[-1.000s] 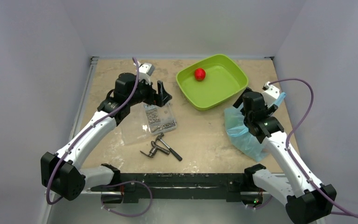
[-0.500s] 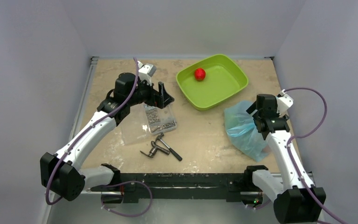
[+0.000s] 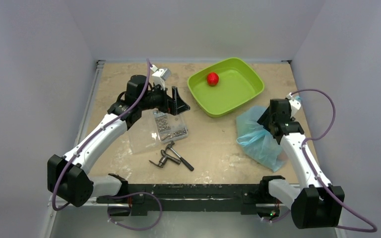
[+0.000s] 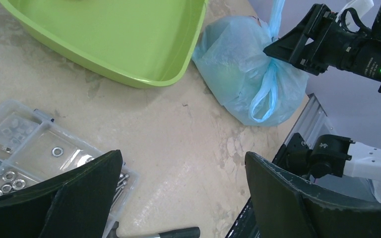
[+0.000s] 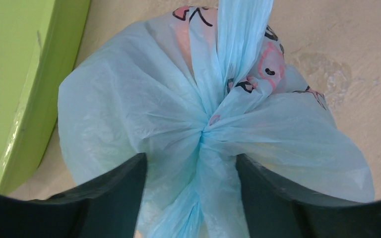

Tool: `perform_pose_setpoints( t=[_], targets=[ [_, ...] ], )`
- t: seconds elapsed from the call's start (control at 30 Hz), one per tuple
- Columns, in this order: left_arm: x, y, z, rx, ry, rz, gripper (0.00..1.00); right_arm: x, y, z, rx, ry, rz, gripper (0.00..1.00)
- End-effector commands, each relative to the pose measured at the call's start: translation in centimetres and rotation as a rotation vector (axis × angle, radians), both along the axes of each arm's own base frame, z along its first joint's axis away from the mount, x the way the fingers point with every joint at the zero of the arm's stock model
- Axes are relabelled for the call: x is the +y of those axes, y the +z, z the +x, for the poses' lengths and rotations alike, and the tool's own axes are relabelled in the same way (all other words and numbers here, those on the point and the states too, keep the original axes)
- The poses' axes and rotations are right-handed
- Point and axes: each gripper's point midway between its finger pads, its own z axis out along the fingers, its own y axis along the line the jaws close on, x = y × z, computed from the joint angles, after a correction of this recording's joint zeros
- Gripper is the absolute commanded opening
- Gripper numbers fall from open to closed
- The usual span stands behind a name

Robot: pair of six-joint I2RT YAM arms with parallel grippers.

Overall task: Take the fake fruits out of the plastic bag
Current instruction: Move the plastic bag to the center of the board.

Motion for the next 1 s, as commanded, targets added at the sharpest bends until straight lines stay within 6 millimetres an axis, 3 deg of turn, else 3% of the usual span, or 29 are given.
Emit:
perform_pose_setpoints(
  t=[0.0, 0.07, 0.23, 0.43, 0.63, 0.73, 0.83, 0.97],
  targets=[
    [-1.1, 2.8, -0.1, -0.037, -0.043, -0.076, 0.94, 2.7, 0.8, 0.3, -0.059, 0.17, 0.082, 0.51],
    [-1.2, 2.7, -0.2, -0.031, -0.047, -0.08, 0.94, 4.4, 0.8, 0.4, -0.065, 0.247, 0.14, 0.39],
    [-1.2, 2.5, -0.1, -0.021, -0.039, -0.08, 0.94, 8.7, 0.1, -0.5, 0.032, 0.407, 0.213, 0.34],
    [-1.6, 2.7, -0.3, -0.009, -0.059, -0.102, 0.97, 15.9, -0.4, -2.8, 0.1, 0.651, 0.228, 0.19],
    [-2.2, 2.7, -0.9, -0.033, -0.093, -0.093, 1.0, 22.6, -0.7, -5.8, 0.114, 0.931, 0.241, 0.18],
    [-3.3, 2.7, -1.9, -0.05, -0.151, -0.085, 1.0, 25.6, 0.5, -6.8, 0.054, 1.056, 0.294, 0.19],
    [-4.4, 2.4, -3.0, -0.073, -0.212, -0.054, 1.0, 27.1, 1.6, -7.3, 0.012, 1.114, 0.311, 0.21],
    [-5.8, 1.3, -4.5, -0.09, -0.278, 0.015, 0.98, 26.4, 2.4, -7.0, 0.006, 1.079, 0.269, 0.33]
  ],
)
